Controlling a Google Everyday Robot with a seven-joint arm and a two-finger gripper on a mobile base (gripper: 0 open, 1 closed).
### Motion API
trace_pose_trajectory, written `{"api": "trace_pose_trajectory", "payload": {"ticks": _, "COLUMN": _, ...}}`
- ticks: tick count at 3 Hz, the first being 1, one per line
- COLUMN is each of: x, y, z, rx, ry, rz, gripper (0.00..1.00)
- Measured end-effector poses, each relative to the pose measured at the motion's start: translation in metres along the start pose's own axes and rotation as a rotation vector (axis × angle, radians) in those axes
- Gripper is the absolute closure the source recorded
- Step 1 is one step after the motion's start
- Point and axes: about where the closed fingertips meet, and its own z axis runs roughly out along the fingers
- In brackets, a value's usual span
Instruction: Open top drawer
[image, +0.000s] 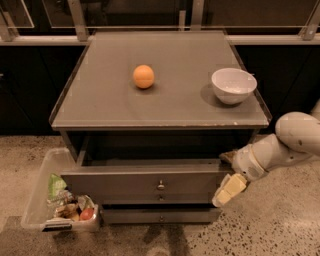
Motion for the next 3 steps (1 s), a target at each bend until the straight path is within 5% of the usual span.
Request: {"api": "trace_pose_trajectory", "payload": {"ticks": 3, "x": 0.011, "y": 0.023, "z": -0.011, "rx": -0.018, "ry": 0.016, "rz": 0.044, "gripper": 0.00}}
